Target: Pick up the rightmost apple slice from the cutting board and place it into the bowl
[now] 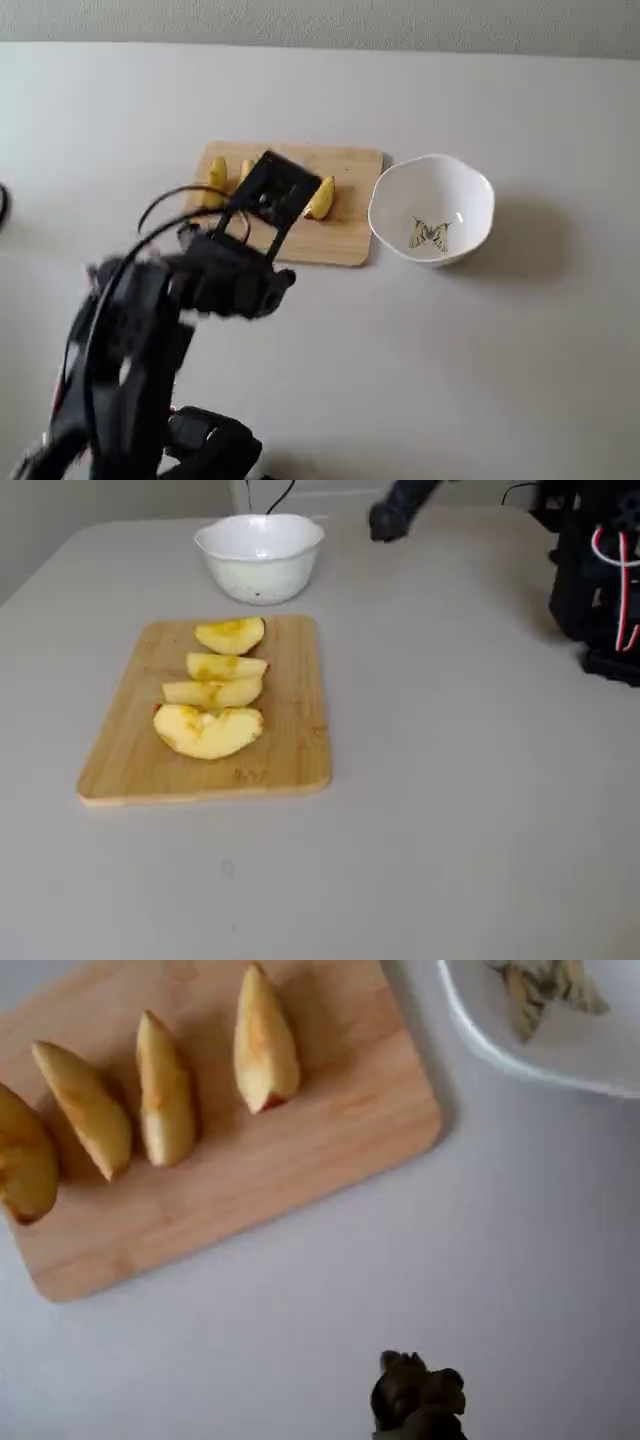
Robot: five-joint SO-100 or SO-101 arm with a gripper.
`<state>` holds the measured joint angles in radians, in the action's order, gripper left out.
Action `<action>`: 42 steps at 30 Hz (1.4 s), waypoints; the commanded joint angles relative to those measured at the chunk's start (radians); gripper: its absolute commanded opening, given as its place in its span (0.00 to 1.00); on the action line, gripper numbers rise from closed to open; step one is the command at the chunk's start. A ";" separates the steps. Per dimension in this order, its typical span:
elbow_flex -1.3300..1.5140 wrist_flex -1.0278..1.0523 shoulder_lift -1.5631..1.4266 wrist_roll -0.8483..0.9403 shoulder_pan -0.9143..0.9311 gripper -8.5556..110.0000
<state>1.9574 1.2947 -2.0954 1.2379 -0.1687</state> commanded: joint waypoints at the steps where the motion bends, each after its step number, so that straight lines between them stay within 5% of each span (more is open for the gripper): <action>1: -0.641 0.189 0.520 0.028 0.005 0.61; 11: -1.756 0.522 1.373 0.031 0.048 0.60; 42: -1.856 0.453 1.635 0.066 0.087 0.41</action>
<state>0.1519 1.7687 -0.4541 1.3023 -0.0828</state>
